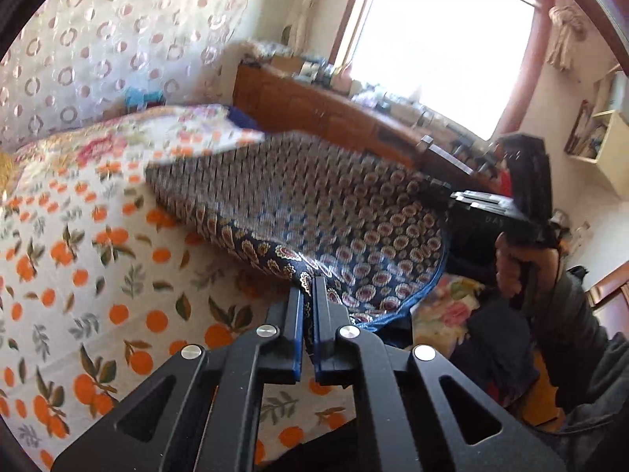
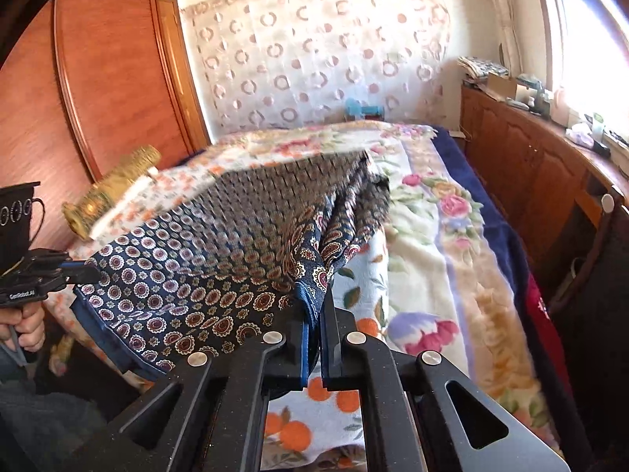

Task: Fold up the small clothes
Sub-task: 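Grasp the blue-trimmed shirt edge with the left gripper and lift it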

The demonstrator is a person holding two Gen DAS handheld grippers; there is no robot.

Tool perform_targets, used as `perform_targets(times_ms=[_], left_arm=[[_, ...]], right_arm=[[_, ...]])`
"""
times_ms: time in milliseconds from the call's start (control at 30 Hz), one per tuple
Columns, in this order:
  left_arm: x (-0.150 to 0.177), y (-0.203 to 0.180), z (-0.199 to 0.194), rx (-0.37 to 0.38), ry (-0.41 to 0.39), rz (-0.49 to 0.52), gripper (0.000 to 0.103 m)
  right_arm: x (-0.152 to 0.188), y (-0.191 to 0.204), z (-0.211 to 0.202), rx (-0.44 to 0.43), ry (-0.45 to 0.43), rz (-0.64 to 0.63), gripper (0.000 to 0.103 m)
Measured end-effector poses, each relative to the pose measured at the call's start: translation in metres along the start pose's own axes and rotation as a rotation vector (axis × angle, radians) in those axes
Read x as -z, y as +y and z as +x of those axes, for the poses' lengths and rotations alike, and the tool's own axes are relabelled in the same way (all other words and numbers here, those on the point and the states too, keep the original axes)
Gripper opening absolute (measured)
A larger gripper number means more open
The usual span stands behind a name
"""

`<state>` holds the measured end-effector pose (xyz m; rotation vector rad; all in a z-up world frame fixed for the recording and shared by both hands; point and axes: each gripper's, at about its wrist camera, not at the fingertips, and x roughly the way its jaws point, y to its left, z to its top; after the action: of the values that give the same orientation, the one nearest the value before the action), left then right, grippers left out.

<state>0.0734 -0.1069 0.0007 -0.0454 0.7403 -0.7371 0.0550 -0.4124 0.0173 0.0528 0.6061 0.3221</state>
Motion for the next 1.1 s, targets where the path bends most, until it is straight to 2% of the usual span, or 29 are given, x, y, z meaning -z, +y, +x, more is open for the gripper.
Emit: perform_targets(times_ms=[100,267,400,600,700,833,867,933,967,1067,1100], left_arm=[[-0.011,-0.002,-0.014,0.010,-0.030,0.008,0.005],[-0.043,0.025,-0.001,-0.025,-0.043,-0.019,0.005],[-0.067,0.057,0.024,-0.098,-0.029,-0.039,0.005],[-0.092,0.102,0.062,-0.150,0.006,-0.098,0.005],[-0.099,0.117,0.077,-0.163,0.018,-0.123,0.005],[-0.106,0.130,0.092,-0.144,0.037,-0.135,0.005],[-0.106,0.133,0.093,-0.137,0.041,-0.135,0.008],[-0.106,0.136,0.094,-0.137,0.046,-0.132,0.024],[-0.106,0.136,0.093,-0.147,0.039,-0.124,0.036],[-0.109,0.140,0.088,-0.144,0.021,-0.104,0.048],[-0.109,0.141,0.086,-0.135,0.016,-0.108,0.060]], right_arm=[[0.000,0.000,-0.019,-0.040,-0.031,0.015,0.003],[-0.020,-0.005,-0.023,-0.045,-0.065,0.019,0.003],[-0.047,-0.013,0.011,-0.038,-0.059,0.061,0.003],[-0.077,-0.011,0.069,0.016,-0.021,0.070,0.003],[-0.089,-0.007,0.095,0.037,0.011,0.074,0.003],[-0.101,-0.007,0.112,0.047,0.031,0.078,0.004],[-0.104,-0.009,0.113,0.043,0.030,0.083,0.004],[-0.106,-0.009,0.115,0.046,0.028,0.080,0.004],[-0.108,-0.010,0.113,0.046,0.026,0.076,0.004],[-0.110,-0.008,0.119,0.061,0.032,0.050,0.010],[-0.110,-0.007,0.119,0.073,0.032,0.037,0.014]])
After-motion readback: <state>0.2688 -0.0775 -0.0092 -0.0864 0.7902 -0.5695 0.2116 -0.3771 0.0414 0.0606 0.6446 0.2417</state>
